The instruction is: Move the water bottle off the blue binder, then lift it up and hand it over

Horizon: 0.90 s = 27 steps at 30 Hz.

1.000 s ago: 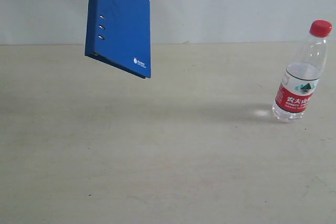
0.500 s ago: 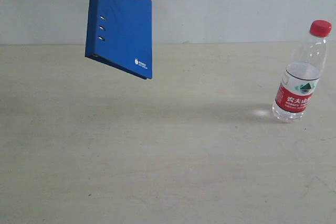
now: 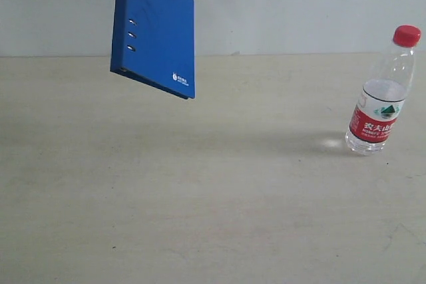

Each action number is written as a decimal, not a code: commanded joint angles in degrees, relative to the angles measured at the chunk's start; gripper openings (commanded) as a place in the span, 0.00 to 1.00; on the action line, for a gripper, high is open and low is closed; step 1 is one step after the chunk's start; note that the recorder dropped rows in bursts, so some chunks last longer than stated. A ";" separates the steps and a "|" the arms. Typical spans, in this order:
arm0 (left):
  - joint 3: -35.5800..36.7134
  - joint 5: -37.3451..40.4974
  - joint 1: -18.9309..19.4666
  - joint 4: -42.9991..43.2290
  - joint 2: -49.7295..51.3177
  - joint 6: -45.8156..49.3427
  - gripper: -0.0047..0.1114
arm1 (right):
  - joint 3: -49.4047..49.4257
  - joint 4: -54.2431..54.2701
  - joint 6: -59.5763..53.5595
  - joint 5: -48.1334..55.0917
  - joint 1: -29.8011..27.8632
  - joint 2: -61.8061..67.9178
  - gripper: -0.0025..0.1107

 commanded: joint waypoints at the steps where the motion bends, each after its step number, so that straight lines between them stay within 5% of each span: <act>1: 0.15 -0.18 0.16 -0.17 -0.22 0.18 0.08 | 0.26 -4.15 -0.73 13.43 -0.45 -0.27 0.02; 27: 0.15 -0.18 0.16 -0.17 -0.22 0.18 0.08 | 0.26 -3.83 3.32 13.43 0.74 -0.27 0.02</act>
